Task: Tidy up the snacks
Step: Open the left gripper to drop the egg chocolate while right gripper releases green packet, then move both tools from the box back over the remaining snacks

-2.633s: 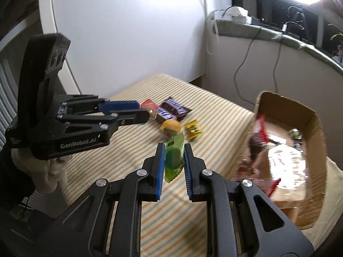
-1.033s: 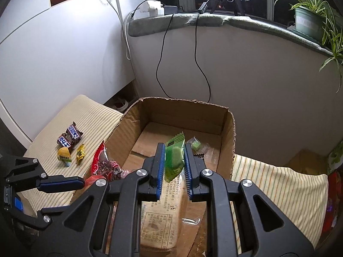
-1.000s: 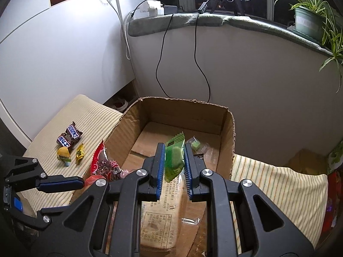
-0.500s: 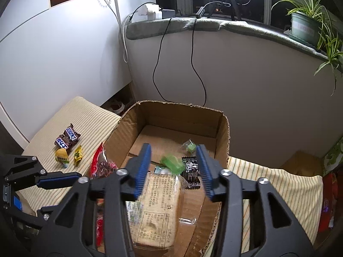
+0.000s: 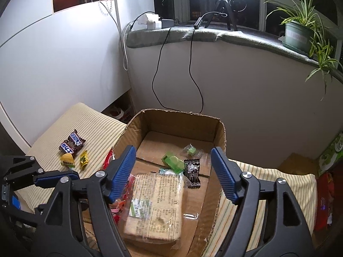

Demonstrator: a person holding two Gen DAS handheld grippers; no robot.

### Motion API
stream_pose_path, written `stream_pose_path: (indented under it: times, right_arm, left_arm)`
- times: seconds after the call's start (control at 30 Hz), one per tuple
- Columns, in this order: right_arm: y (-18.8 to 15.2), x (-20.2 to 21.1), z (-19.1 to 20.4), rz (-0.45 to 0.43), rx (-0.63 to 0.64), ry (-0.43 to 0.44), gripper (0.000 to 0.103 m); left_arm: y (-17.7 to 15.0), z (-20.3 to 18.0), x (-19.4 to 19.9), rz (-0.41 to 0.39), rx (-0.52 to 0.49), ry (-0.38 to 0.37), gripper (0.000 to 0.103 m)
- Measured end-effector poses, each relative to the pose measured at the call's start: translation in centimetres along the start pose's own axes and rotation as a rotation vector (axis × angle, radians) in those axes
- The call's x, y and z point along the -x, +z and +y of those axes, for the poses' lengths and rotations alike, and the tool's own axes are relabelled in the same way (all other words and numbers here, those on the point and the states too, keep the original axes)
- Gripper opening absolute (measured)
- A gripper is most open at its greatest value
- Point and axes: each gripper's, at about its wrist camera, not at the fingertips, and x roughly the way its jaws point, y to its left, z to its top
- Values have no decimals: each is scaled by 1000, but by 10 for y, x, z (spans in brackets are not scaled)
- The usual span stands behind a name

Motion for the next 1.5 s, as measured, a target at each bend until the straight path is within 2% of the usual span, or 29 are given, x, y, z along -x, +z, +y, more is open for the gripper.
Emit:
stream_pose_path:
  times: [0.33, 0.77, 1.07, 1.23, 1.37, 1.5]
  right_arm:
    - [0, 24, 25, -22, 34, -13, 78]
    - [-6, 41, 78, -53, 76, 23, 78]
    - [-12, 46, 116, -47, 69, 87, 78]
    - [-17, 43, 150, -27, 74, 155, 78]
    - [-25, 31, 182, -1, 103, 192, 78]
    - [-35, 8, 209, 54, 131, 223, 65]
  left_arm:
    - [-7, 14, 29, -37, 21, 19, 28]
    - [-24, 53, 64, -67, 84, 74, 28]
    - [-53, 125, 84, -50, 196, 165, 28]
    - [-70, 165, 93, -42, 263, 213, 28]
    - [-79, 188, 94, -35, 304, 221, 28]
    - [-89, 201, 92, -24, 328, 211, 28]
